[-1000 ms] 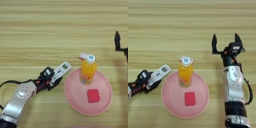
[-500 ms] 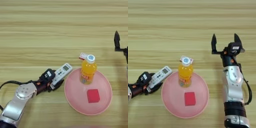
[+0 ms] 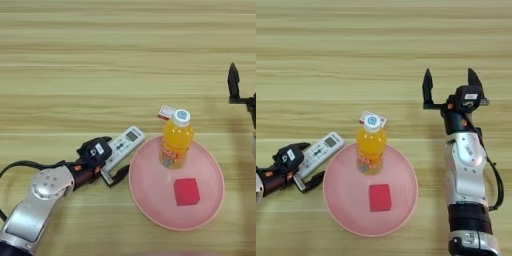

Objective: Move the objects on the table

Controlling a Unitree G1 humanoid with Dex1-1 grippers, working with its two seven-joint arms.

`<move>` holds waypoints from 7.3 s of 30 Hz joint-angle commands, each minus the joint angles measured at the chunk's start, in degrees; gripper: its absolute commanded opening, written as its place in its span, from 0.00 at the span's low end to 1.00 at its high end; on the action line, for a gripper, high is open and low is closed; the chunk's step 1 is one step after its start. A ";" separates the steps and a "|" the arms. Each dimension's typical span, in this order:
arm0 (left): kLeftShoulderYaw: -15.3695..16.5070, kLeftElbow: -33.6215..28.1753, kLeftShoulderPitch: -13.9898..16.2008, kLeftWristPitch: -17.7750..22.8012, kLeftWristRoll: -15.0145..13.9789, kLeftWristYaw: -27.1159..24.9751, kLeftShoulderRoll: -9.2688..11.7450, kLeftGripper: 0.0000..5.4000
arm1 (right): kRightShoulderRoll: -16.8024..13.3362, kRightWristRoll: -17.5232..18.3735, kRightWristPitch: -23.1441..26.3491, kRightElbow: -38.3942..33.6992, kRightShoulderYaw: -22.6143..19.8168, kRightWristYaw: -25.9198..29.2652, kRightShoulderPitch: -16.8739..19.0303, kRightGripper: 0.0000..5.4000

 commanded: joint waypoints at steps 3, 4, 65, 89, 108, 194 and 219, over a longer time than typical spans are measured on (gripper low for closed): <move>0.51 -1.48 0.24 -1.10 0.95 0.13 1.17 0.99 | -0.30 -0.02 0.18 0.46 -0.19 -0.04 -0.47 1.00; 0.58 -1.63 0.25 -1.17 0.97 0.19 1.25 0.99 | -0.32 0.00 0.17 0.45 -0.20 -0.03 -0.45 1.00; 25.90 18.16 -17.06 -30.95 -7.67 23.86 -13.59 0.99 | -0.59 -0.05 -0.40 1.61 0.09 1.55 -0.51 1.00; 25.26 21.05 -18.07 -32.91 -5.79 27.41 -13.73 0.99 | -7.68 0.87 7.16 5.19 7.76 20.49 -6.73 1.00; 22.82 19.28 -15.47 -27.91 -3.84 29.33 -15.85 0.99 | -10.38 2.85 23.15 18.44 14.09 41.91 -19.36 1.00; 21.22 19.45 -14.38 -25.35 -3.03 28.82 -16.61 1.00 | -5.35 -12.35 22.09 57.59 17.70 43.19 -33.27 0.39; 21.30 21.74 -15.54 -26.69 -2.89 28.86 -16.41 1.00 | -20.34 2.65 37.60 -2.28 10.74 53.16 -8.41 0.39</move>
